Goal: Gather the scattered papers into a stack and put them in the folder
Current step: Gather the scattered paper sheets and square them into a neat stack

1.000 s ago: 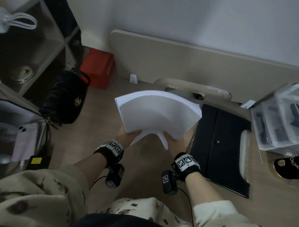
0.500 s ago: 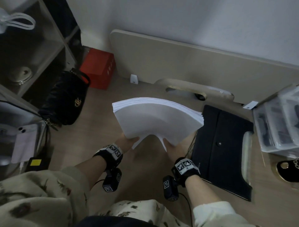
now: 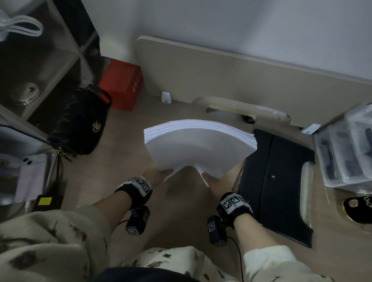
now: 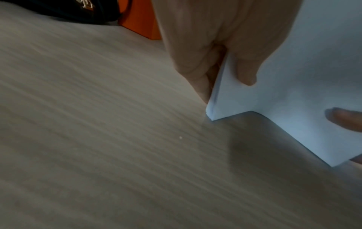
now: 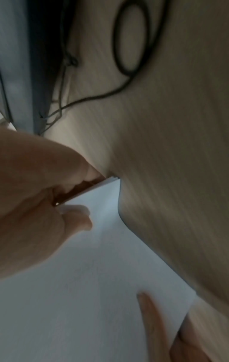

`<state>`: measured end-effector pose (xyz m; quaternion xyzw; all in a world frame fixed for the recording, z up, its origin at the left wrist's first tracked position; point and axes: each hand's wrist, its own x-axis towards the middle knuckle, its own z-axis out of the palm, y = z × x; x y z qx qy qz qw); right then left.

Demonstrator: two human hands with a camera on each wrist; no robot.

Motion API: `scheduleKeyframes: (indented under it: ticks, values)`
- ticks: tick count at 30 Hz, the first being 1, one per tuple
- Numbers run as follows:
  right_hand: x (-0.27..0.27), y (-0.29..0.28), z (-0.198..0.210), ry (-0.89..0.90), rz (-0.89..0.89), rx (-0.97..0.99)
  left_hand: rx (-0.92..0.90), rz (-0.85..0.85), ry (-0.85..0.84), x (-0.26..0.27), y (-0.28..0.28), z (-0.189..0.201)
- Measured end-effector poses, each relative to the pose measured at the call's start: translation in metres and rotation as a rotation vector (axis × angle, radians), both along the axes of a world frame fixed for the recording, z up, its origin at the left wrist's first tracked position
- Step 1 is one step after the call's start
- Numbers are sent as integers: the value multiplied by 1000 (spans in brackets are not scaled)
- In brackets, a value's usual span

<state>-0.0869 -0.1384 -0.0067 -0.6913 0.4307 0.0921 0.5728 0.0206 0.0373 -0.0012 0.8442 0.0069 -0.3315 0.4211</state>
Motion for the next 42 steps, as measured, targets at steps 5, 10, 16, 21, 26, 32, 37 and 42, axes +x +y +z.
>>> scheduleKeyframes:
  ticks: [5,10,16,21,26,32,37,42]
  values:
    - [1,-7,7,-109,-102,-10,-37,-40,-58,13,7,4]
    - [1,0,59,-490,-212,10,-172,-20,-100,18,10,18]
    - [3,-6,85,-736,-164,7,-428,5,-136,23,11,59]
    - [9,-13,105,-849,-158,57,-643,-35,-168,29,5,99]
    - [14,-16,120,-965,-177,32,-730,-69,-178,32,3,111]
    - [21,-18,124,-1025,-252,68,-857,-33,-237,31,6,125]
    - [21,-15,129,-1040,-272,112,-899,3,-278,31,1,130]
    - [22,-12,129,-1046,-265,153,-895,109,-275,29,-5,129]
